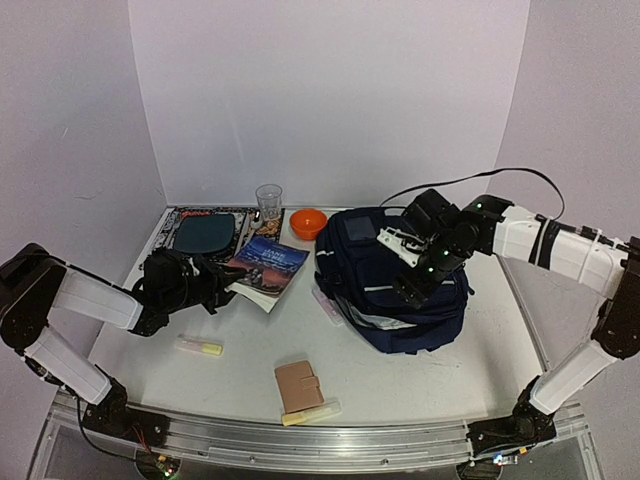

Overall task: Pack the student bag
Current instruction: Pick up the largest pocket of the bag from the student bag.

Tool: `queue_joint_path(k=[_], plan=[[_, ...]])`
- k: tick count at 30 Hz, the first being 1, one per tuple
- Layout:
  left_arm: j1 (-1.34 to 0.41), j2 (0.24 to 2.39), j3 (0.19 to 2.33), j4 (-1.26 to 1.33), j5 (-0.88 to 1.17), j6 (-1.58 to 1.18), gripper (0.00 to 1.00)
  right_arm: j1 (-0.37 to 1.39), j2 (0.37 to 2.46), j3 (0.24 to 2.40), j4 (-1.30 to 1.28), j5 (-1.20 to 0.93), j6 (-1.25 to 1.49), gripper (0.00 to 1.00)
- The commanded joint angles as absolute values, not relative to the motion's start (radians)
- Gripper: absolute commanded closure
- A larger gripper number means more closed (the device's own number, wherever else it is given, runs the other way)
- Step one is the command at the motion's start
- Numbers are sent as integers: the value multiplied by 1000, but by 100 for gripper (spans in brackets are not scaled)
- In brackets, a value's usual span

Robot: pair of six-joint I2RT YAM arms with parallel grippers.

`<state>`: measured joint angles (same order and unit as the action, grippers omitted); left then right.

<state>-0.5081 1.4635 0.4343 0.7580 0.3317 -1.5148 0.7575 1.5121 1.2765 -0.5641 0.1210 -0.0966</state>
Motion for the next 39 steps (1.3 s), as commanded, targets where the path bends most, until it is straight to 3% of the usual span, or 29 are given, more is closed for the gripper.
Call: queue_joint_path(k=[1,11,16,21,27,34,36,39], plan=[[-496,1434,534,943,442,-1480,100,808,1560,1252,-644,171,-222,25],[-487,1442,563,914,480,-1464,100,889,1673,1190,-583,292,-238,36],[-486,1442,570,900,490,-1458,100,890,1706,1173,-508,366,-250,54],[-486,1439,580,891,505,-1454,100,892,1745,1185,-475,393,-264,63],[-486,1433,581,877,518,-1448,100,901,1758,1179,-472,326,-293,54],[-486,1422,575,869,522,-1446,100,914,1811,1167,-477,387,-296,53],[-486,1414,573,866,522,-1446,100,919,1816,1162,-478,432,-294,60],[-487,1396,568,858,520,-1450,100,935,1797,1172,-479,578,-276,86]])
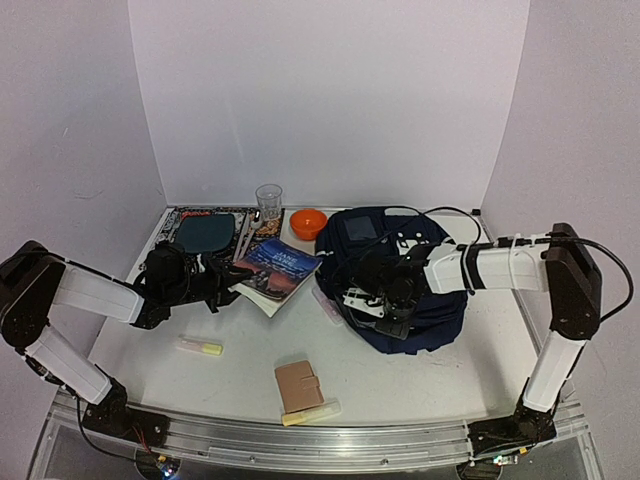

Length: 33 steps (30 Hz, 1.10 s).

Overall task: Pack the student bag
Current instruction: Pick up the largest pocket of the bag from the student bag, then place the book in the largest pocket of the bag.

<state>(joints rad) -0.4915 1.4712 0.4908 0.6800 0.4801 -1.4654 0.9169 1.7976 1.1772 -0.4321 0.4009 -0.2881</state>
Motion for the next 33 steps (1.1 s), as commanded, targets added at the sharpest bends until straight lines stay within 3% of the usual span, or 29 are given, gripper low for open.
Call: queue_joint_path(k=[1,3,9,23,33], plan=[[-487,1391,569,854,523,-1450,100,945,1779,1182,-474,634,-273,95],[-487,1385,571,846,531,-1453,100,968,1747,1208,-460,757,-271,100],[-492,1371,593,825,575,-1471,100,1017,1684,1322,-402,1033,-271,100],[-552,1302,645,760,663,-1518,100,1024,1776,1675,-394,1303,-141,100],[-575,1250,681,702,772,-1581,100,1029,1924,1850,-393,1282,-135,100]])
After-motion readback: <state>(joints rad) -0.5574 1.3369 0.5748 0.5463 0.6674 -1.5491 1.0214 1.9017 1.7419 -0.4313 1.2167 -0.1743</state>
